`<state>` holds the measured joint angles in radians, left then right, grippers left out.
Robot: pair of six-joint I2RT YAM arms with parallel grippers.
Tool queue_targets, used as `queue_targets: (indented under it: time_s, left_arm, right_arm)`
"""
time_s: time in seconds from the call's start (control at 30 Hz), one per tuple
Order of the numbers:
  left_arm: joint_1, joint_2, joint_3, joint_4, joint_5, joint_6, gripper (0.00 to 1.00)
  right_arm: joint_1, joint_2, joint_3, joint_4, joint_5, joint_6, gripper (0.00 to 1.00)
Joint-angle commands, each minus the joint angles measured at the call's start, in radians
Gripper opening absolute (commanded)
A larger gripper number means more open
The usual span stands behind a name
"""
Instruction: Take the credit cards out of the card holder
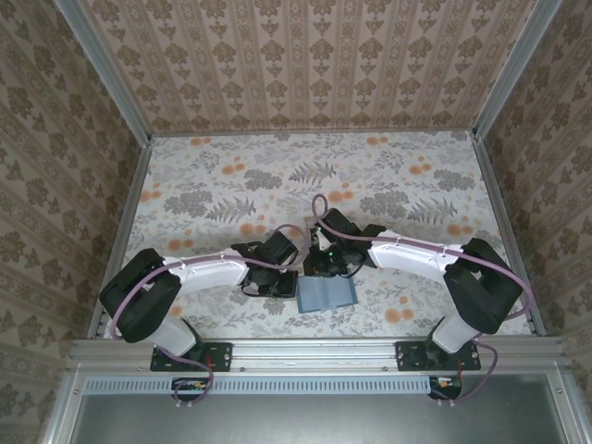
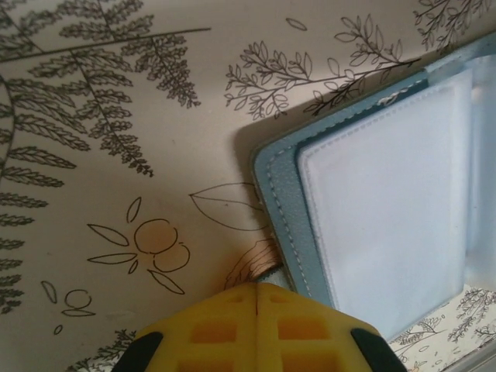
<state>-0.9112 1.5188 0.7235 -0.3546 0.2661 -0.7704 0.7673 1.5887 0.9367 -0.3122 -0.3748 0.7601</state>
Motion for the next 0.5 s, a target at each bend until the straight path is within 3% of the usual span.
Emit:
queue_targets:
  time_s: [0.0, 0.47]
  left_arm:
    - [-0.003, 0.011, -0.025, 0.018, 0.002, -0.02, 0.04]
    - [0.004, 0.015, -0.049, 0.036, 0.007, -0.02, 0.03]
  right_arm:
    - [0.01, 0.035, -0.019, 0.014, -0.007, 0.021, 0.14]
    - [0.055, 0.134, -0.036, 0.078, -0.051, 0.047, 0.15]
